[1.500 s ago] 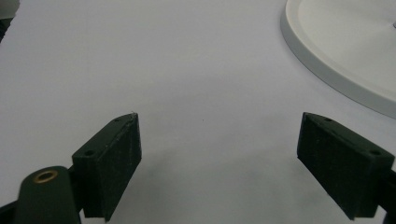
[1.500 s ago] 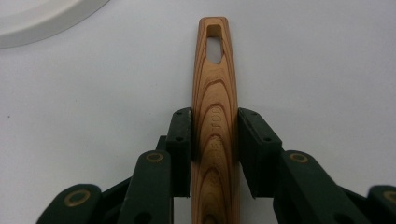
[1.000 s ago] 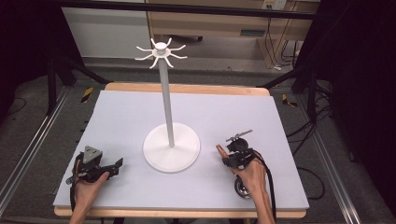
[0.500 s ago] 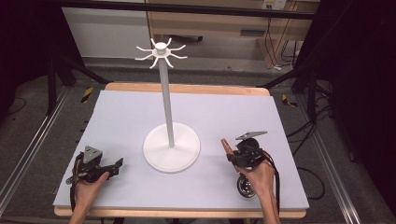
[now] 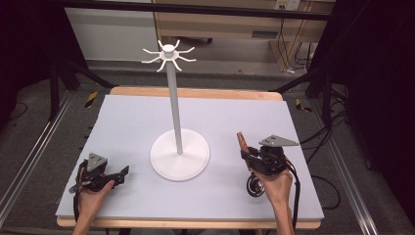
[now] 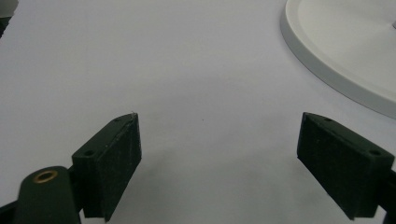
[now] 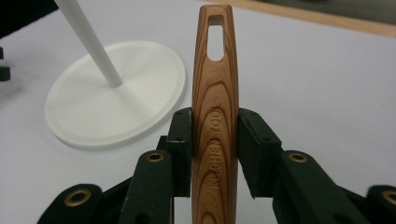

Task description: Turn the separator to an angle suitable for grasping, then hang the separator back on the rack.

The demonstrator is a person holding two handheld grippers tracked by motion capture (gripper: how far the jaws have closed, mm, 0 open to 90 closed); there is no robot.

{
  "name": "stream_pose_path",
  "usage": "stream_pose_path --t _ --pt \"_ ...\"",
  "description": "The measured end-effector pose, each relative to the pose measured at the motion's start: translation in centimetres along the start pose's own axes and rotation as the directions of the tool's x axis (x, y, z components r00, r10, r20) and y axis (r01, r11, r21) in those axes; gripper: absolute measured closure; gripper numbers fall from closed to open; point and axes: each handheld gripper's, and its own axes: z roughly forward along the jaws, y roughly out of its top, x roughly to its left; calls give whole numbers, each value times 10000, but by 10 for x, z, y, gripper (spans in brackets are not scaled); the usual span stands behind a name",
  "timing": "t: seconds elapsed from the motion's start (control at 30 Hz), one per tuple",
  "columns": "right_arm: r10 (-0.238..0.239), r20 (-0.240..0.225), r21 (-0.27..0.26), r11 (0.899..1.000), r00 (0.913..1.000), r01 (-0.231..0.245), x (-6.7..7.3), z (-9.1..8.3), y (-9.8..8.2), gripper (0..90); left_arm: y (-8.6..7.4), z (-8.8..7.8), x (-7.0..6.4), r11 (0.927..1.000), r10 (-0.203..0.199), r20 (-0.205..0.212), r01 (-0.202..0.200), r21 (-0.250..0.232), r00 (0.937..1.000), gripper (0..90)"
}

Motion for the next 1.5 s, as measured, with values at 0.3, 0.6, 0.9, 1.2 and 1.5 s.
stream_pose_path --t 0.3,0.6,0.9,1.2,1.5 --pt "-114 -170 -1646 9863 9998 84 8 -20 17 679 0 0 0 10000 -17 40 17 -26 10000 129" --pt "-340 -371 -2676 9633 9987 229 24 -32 35 679 0 0 0 10000 -3 37 3 -16 10000 129" --pt "-698 -865 -3302 9431 9938 375 45 -34 54 679 0 0 1 10000 -27 55 27 -12 10000 128" --pt "-883 -1098 -3705 9279 9900 416 58 -38 69 679 0 0 0 10000 -26 49 26 8 10000 128" --pt "-1101 -1422 -4289 9025 9837 390 70 -45 86 679 0 0 0 10000 -76 -39 76 -18 10000 130"
